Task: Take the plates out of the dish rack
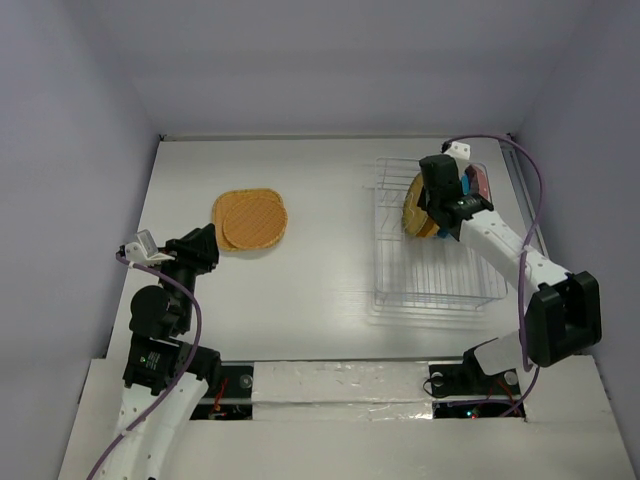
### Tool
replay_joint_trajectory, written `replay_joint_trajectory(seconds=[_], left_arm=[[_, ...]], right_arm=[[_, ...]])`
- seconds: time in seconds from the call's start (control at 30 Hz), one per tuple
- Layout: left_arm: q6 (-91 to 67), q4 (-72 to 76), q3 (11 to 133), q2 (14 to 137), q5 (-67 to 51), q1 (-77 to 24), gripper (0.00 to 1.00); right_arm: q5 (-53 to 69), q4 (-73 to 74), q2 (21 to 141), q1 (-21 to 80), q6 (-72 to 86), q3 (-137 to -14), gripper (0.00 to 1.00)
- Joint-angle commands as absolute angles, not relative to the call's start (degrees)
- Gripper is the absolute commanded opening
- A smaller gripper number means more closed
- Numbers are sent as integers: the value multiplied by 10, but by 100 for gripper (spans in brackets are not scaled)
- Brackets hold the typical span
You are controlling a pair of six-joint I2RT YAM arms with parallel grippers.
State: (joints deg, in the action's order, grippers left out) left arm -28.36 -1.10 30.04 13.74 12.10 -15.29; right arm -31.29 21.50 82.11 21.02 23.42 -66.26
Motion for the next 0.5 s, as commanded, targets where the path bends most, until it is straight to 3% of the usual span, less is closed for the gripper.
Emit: replay_joint_trajectory(seconds=[0.0,0.33,0.47], left_arm=[[-282,18,302,144,119,-150,35],[-282,20,302,149,119,-150,35],[-283,22,301,149,119,-150,35]], right_arm=[[-335,220,829,207,241,-657,32],[-345,194,877,207,220,-670,28],[-367,191,866,207,198,-684,10]])
